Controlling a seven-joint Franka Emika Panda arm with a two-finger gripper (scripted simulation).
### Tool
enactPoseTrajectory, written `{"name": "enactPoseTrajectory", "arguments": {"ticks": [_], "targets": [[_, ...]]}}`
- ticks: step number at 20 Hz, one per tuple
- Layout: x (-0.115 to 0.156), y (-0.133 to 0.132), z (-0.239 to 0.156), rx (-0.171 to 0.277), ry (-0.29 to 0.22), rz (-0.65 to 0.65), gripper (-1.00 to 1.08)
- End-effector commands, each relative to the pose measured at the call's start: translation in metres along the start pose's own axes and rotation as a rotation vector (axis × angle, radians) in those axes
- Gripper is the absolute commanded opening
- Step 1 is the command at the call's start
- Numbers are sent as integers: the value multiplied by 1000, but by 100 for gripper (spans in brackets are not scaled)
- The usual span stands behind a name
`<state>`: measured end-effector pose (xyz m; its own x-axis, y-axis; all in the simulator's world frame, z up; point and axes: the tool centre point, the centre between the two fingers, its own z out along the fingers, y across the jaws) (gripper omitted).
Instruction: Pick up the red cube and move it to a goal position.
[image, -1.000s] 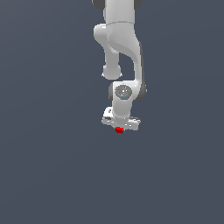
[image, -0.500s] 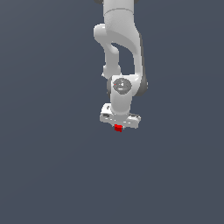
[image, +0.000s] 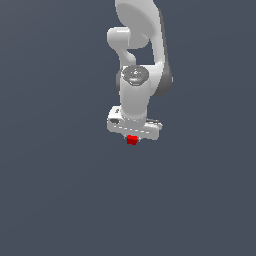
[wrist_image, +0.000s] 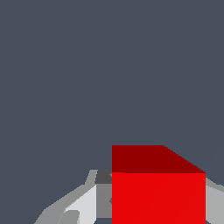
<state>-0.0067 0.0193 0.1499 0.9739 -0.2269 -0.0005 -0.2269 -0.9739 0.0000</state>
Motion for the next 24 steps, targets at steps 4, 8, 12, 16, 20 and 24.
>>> {"name": "enactPoseTrajectory", "arguments": {"ticks": [4, 8, 12, 16, 20, 24], "targets": [[17, 8, -58, 0, 0, 0, -100], [29, 13, -99, 0, 0, 0, -100], [42, 18, -138, 0, 0, 0, -100], [53, 23, -173, 0, 0, 0, -100], [63, 27, -204, 0, 0, 0, -100], [72, 30, -230, 0, 0, 0, -100]]}}
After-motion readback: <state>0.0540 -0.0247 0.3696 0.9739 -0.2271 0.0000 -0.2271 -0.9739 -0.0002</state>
